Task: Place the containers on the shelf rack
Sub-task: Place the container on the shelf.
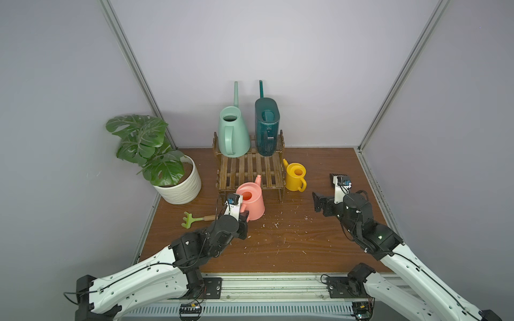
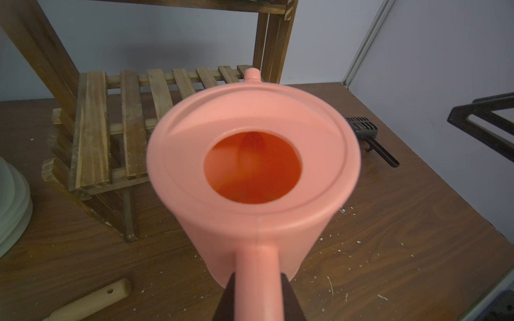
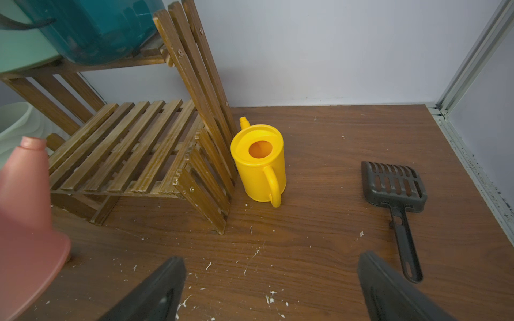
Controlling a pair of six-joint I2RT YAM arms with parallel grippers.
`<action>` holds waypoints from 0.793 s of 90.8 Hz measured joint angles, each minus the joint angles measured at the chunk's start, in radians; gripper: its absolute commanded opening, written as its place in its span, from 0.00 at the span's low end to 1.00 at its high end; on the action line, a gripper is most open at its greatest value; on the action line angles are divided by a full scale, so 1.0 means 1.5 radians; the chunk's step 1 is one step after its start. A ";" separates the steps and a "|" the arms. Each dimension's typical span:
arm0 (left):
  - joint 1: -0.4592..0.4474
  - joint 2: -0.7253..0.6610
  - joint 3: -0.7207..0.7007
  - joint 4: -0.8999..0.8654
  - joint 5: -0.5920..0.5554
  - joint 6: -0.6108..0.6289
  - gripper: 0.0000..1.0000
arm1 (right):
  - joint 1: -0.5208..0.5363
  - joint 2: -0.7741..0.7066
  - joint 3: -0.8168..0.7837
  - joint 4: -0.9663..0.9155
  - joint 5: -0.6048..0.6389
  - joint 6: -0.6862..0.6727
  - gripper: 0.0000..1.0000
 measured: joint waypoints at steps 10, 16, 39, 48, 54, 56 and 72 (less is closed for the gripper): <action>0.000 0.024 0.025 -0.024 -0.029 -0.009 0.08 | 0.000 0.004 0.000 0.003 -0.009 -0.002 0.99; 0.000 0.042 0.040 -0.032 -0.047 -0.011 0.08 | 0.000 0.005 0.000 0.004 -0.012 -0.003 0.99; 0.000 0.094 0.079 -0.052 -0.112 -0.012 0.09 | 0.000 0.005 -0.004 0.020 -0.070 -0.029 0.99; 0.000 0.107 0.091 -0.051 -0.131 -0.011 0.10 | 0.001 0.005 -0.019 0.049 -0.123 -0.051 0.99; 0.000 0.115 0.098 -0.051 -0.142 -0.009 0.10 | 0.005 0.005 -0.034 0.069 -0.153 -0.062 0.99; 0.000 0.118 0.100 -0.051 -0.145 -0.008 0.10 | 0.007 0.005 -0.039 0.075 -0.162 -0.065 0.99; 0.018 0.138 0.118 -0.052 -0.135 -0.001 0.10 | 0.031 0.005 -0.061 0.112 -0.197 -0.078 0.99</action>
